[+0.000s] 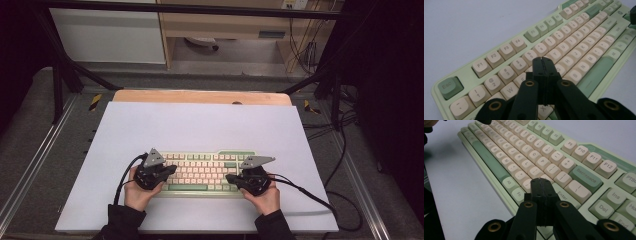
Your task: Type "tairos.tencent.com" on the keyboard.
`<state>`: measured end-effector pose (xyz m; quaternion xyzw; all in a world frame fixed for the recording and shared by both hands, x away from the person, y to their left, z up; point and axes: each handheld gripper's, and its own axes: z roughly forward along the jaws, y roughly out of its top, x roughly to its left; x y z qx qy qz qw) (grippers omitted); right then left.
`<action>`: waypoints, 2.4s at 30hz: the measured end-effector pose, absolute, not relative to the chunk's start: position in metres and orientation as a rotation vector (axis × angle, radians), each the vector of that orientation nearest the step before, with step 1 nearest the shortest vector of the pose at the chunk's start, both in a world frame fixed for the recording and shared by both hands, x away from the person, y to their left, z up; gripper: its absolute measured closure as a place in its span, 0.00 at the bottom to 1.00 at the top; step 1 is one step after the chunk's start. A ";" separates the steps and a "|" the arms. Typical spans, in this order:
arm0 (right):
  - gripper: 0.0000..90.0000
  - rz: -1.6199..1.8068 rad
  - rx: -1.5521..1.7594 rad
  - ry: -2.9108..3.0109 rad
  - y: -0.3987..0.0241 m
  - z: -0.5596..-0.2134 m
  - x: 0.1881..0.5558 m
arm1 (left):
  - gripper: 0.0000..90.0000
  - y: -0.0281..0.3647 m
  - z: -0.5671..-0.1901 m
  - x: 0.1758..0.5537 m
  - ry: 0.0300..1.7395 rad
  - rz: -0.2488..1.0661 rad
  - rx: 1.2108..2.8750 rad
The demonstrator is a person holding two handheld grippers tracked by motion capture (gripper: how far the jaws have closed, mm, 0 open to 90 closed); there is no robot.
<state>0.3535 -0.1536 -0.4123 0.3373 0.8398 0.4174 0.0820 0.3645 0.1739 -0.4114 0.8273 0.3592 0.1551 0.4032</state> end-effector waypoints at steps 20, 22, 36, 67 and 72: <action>1.00 1.244 1.009 2.511 -0.153 -0.413 0.354 | 1.00 0.185 -0.413 0.374 0.962 0.421 2.071; 1.00 1.243 1.004 2.513 -0.153 -0.413 0.354 | 1.00 0.185 -0.414 0.375 0.968 0.425 2.070; 1.00 1.242 1.006 2.514 -0.153 -0.413 0.354 | 1.00 0.182 -0.420 0.377 0.970 0.419 2.095; 1.00 1.257 1.008 2.505 -0.154 -0.410 0.353 | 1.00 0.181 -0.419 0.371 0.940 0.408 2.100; 1.00 1.264 1.007 2.504 -0.154 -0.410 0.353 | 1.00 0.183 -0.417 0.367 0.932 0.403 2.095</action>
